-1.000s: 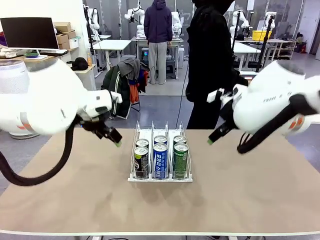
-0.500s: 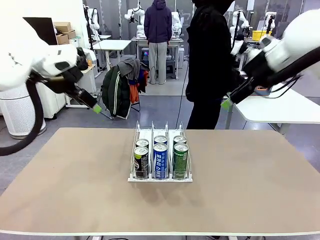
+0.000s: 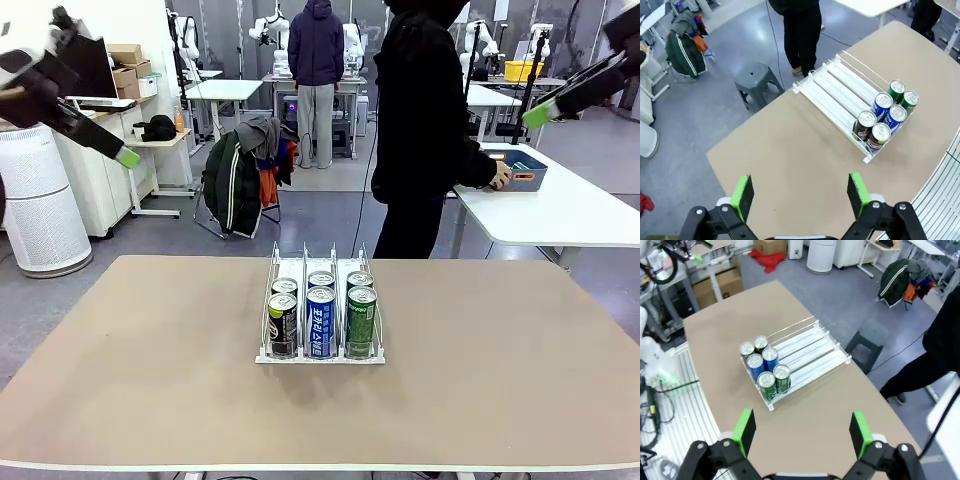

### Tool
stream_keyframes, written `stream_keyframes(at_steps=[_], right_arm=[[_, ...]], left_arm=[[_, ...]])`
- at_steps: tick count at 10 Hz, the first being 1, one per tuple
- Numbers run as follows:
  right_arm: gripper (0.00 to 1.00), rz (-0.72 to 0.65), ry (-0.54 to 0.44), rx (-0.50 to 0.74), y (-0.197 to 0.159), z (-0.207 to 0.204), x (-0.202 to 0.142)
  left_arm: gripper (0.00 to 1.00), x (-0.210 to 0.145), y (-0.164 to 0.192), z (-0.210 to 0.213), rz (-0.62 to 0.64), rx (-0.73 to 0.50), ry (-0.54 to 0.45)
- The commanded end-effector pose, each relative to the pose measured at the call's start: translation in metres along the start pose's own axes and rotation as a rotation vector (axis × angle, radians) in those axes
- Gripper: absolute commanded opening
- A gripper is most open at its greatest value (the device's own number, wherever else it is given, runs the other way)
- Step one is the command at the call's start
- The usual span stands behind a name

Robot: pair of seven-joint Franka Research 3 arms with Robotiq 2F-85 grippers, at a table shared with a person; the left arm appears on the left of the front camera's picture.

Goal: Fill the beverage cans into the dispenser.
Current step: Pick up the Pepsi coke handed by the human.

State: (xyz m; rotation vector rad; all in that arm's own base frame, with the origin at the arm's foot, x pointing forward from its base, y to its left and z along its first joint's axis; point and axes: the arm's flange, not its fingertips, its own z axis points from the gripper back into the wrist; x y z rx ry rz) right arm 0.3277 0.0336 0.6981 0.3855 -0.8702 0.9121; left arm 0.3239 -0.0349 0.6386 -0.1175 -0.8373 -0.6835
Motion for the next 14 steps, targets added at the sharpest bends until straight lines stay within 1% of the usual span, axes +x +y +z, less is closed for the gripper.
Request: stream_keyframes(at_steps=[1,2,5,6,7,8,9,11,12,14], right_arm=[[1.00,-0.064,-0.024,-0.083,0.002,-0.008,-0.006],[1.00,0.000,0.000,0.000,0.000,0.000,0.000],[1.00,0.000,0.000,0.000,0.000,0.000,0.000],[1.00,-0.012,-0.001,-0.024,-0.001,0.004,0.000],[1.00,-0.048,-0.004,-0.079,-0.016,0.016,0.024],[1.00,-0.022,0.033,-0.137,-0.028,0.024,0.045],[1.00,-0.022,0.063,-0.197,-0.036,0.028,0.058],[1.00,-0.045,0.118,-0.217,-0.055,0.034,0.074],[1.00,-0.072,0.131,-0.256,-0.062,0.038,0.079],[1.00,-0.088,0.134,-0.203,-0.066,0.043,0.078]], left_arm=[[1.00,-0.016,-0.010,-0.009,-0.065,-0.004,0.013],[1.00,0.000,0.000,0.000,0.000,0.000,0.000],[1.00,0.000,0.000,0.000,0.000,0.000,0.000],[1.00,0.000,0.000,0.000,0.000,0.000,0.000],[1.00,0.000,0.000,0.000,0.000,0.000,0.000],[1.00,0.000,0.000,0.000,0.000,0.000,0.000],[1.00,0.000,0.000,0.000,0.000,0.000,0.000],[1.00,0.000,0.000,0.000,0.000,0.000,0.000],[1.00,0.000,0.000,0.000,0.000,0.000,0.000],[1.00,0.000,0.000,0.000,0.000,0.000,0.000]])
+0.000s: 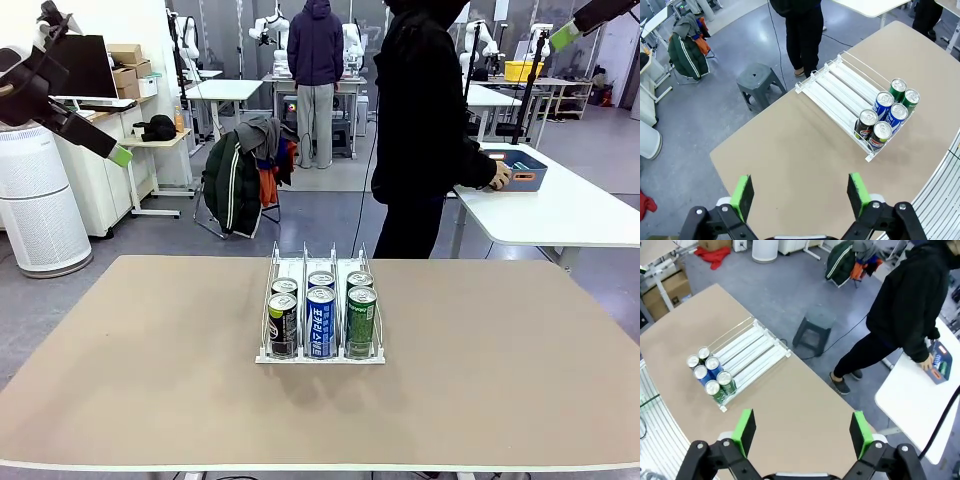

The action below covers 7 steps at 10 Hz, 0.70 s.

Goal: Fill the beverage cans into the dispenser.
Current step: Pick up the Pepsi coke handed by the human.

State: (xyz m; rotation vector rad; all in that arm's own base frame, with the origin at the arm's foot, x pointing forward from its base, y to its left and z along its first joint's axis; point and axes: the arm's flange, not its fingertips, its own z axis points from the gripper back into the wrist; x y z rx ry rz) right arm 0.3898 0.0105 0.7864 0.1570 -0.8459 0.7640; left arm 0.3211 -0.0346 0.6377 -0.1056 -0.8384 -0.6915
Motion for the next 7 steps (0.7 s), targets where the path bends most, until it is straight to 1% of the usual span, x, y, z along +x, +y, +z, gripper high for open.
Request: stream_keyframes(at_steps=[1,3,4,5,6,7], right_arm=[[1.00,-0.029,0.031,0.052,0.001,0.005,-0.005],[1.00,-0.049,0.012,0.133,-0.006,0.007,-0.024],[1.00,-0.044,0.002,0.147,-0.008,0.010,-0.035],[1.00,-0.016,-0.022,0.187,-0.012,0.010,-0.047],[1.00,-0.020,-0.055,0.196,-0.015,0.006,-0.058],[1.00,-0.021,-0.068,0.216,-0.016,0.007,-0.068]], left_arm=[[1.00,0.002,0.002,-0.001,0.012,-0.007,-0.003],[1.00,0.002,0.002,-0.001,0.012,-0.007,-0.003],[1.00,0.002,0.002,-0.001,0.012,-0.007,-0.003],[1.00,0.002,0.002,-0.001,0.012,-0.007,-0.003],[1.00,0.002,0.002,-0.001,0.012,-0.007,-0.003],[1.00,0.002,0.002,-0.001,0.012,-0.007,-0.003]])
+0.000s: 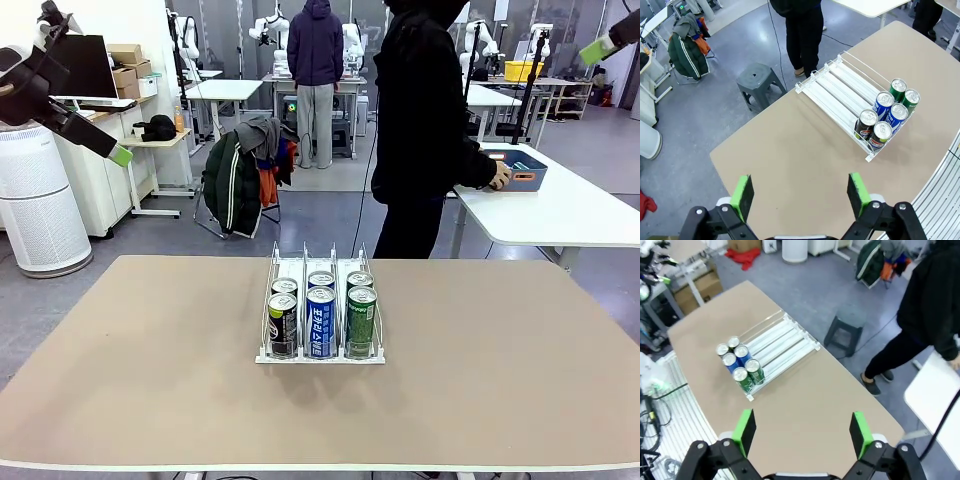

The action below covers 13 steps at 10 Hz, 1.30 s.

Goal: Fill the beverage cans into the dispenser.
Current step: Pick up the Pepsi coke handed by the human.

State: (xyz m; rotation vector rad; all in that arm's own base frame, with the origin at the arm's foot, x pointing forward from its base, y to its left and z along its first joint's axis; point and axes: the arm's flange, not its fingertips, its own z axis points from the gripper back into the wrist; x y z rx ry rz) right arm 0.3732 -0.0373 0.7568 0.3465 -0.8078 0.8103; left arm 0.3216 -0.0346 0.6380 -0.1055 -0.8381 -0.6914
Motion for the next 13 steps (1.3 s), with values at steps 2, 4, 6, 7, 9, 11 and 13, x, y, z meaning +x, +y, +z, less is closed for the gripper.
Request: stream_keyframes(at_steps=[2,4,6,7,9,11,13], right_arm=[[1.00,0.031,-0.046,0.039,0.001,0.005,-0.019],[1.00,0.004,-0.018,0.014,-0.002,0.002,-0.009],[1.00,0.004,-0.018,0.014,-0.002,0.002,-0.009],[1.00,0.004,-0.018,0.014,-0.002,0.002,-0.009],[1.00,0.004,-0.018,0.014,-0.002,0.002,-0.009],[1.00,0.004,-0.018,0.014,-0.002,0.002,-0.009],[1.00,0.004,-0.018,0.014,-0.002,0.002,-0.009]], left_arm=[[1.00,0.002,0.001,-0.001,0.012,-0.007,-0.003],[1.00,0.002,0.001,-0.001,0.012,-0.007,-0.003],[1.00,0.011,0.006,0.024,-0.023,-0.026,-0.018],[1.00,0.019,0.012,0.045,-0.018,-0.058,-0.064],[1.00,0.028,0.023,0.074,-0.033,-0.084,-0.068],[1.00,0.034,0.028,0.095,-0.040,-0.122,-0.092],[1.00,0.041,0.036,0.114,-0.055,-0.120,-0.186]])
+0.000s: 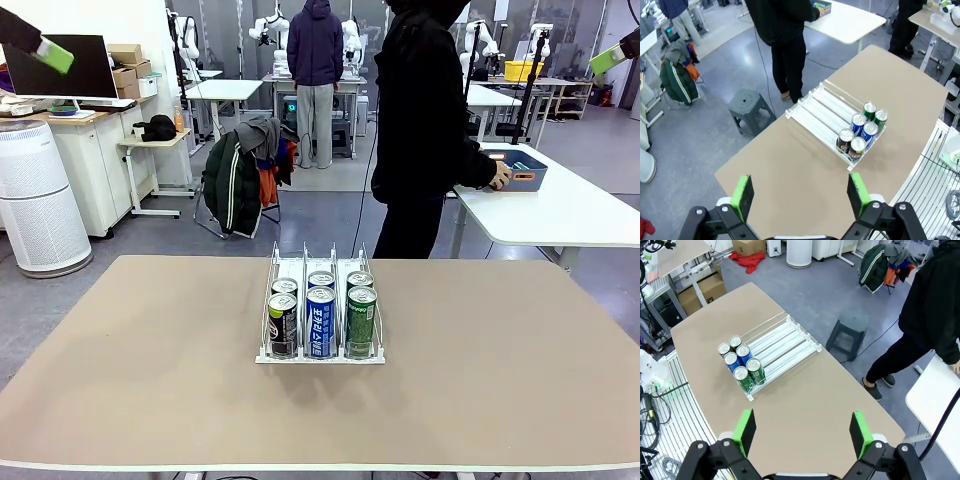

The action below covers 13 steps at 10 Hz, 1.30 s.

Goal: Fill the beverage cans into the dispenser.
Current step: Pick up the Pepsi coke handed by the human.

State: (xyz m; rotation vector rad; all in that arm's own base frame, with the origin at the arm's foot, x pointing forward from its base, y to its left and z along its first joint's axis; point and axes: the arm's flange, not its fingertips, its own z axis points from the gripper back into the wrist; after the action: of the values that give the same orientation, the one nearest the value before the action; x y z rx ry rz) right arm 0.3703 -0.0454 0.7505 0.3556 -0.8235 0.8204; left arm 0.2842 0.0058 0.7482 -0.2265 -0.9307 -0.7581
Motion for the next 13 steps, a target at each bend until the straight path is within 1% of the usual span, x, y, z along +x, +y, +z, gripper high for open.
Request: stream_keyframes(at_steps=[1,2,3,5,7,8,13], right_arm=[[1.00,-0.006,-0.001,0.007,0.001,0.000,0.001],[1.00,-0.006,-0.001,0.007,0.001,0.000,0.001],[1.00,-0.006,-0.001,0.007,0.001,0.000,0.001],[1.00,-0.006,-0.001,0.007,0.001,0.000,0.001],[1.00,-0.006,-0.001,0.007,0.001,0.000,0.001],[1.00,-0.006,-0.001,0.007,0.001,0.000,0.001],[1.00,-0.006,-0.001,0.007,0.001,0.000,0.001]], left_arm=[[1.00,0.008,0.008,0.004,-0.026,-0.027,-0.080],[1.00,0.015,0.008,0.003,-0.027,-0.015,-0.101],[1.00,0.023,0.007,0.004,-0.039,-0.034,-0.113],[1.00,0.033,-0.001,0.005,-0.070,-0.045,-0.104],[1.00,0.022,-0.006,0.002,-0.070,-0.051,-0.085],[1.00,0.032,-0.006,0.006,-0.045,-0.020,-0.082],[1.00,0.031,-0.007,0.006,-0.045,-0.019,-0.079]])
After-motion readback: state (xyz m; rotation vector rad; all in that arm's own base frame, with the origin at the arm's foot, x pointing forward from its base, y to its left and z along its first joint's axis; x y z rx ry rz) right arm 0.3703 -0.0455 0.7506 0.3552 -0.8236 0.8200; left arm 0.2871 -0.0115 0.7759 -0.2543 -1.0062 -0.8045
